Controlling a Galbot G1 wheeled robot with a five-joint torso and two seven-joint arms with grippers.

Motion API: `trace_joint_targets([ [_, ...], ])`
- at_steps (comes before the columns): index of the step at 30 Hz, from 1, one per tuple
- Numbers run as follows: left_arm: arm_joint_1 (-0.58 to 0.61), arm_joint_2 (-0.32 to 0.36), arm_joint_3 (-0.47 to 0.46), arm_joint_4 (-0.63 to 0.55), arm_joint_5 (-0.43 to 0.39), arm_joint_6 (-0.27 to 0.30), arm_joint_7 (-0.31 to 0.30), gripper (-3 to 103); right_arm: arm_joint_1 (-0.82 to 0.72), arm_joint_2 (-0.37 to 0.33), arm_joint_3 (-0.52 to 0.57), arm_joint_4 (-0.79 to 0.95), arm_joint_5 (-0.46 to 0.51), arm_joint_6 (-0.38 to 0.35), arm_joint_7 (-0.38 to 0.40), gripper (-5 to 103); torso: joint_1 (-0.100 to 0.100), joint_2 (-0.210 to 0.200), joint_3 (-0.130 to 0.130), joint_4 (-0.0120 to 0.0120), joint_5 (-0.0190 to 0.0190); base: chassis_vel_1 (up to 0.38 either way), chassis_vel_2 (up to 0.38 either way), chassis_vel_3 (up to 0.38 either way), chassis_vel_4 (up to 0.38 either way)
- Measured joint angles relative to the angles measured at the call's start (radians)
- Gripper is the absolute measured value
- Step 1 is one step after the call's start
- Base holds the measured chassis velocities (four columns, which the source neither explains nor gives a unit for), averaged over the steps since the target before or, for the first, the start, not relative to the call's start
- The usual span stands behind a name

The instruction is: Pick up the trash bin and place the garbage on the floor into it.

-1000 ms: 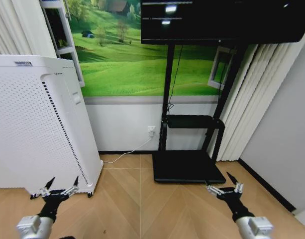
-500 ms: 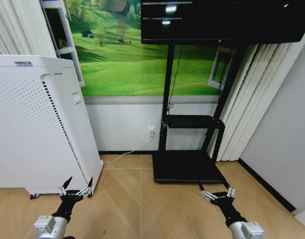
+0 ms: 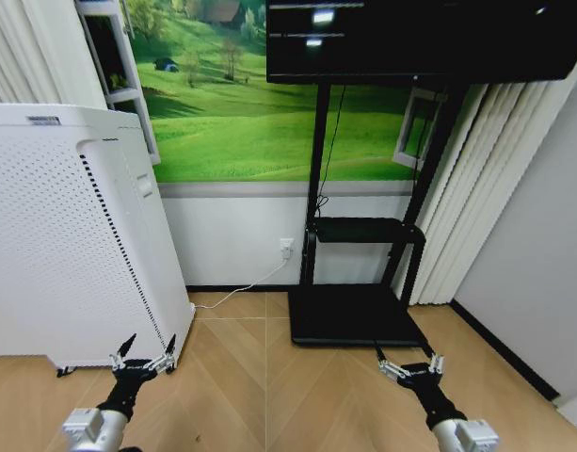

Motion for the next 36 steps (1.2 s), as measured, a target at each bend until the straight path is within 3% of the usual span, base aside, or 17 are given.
trace_joint_targets([
  [19, 0.0, 0.0, -0.001, 0.0, 0.0, 0.0, 0.0, 100, 0.0, 0.0, 0.001, 0.0, 0.001, 0.0, 0.001, 100, 0.014, 0.062, 0.048, 0.0, 0.0, 0.0, 0.0, 0.0, 0.0],
  [30, 0.0, 0.0, -0.001, 0.0, 0.0, 0.0, 0.0, 100, 0.0, 0.0, 0.001, 0.0, 0.001, 0.0, 0.002, 100, 0.033, 0.128, 0.095, 0.0001, 0.0, 0.0, 0.0, 0.0, 0.0],
  [36, 0.0, 0.0, -0.001, 0.0, 0.0, 0.0, -0.001, 100, 0.0, 0.0, 0.001, 0.0, 0.001, 0.0, 0.002, 100, 0.037, 0.141, 0.105, 0.0, 0.0, 0.0, 0.0, 0.0, 0.0],
])
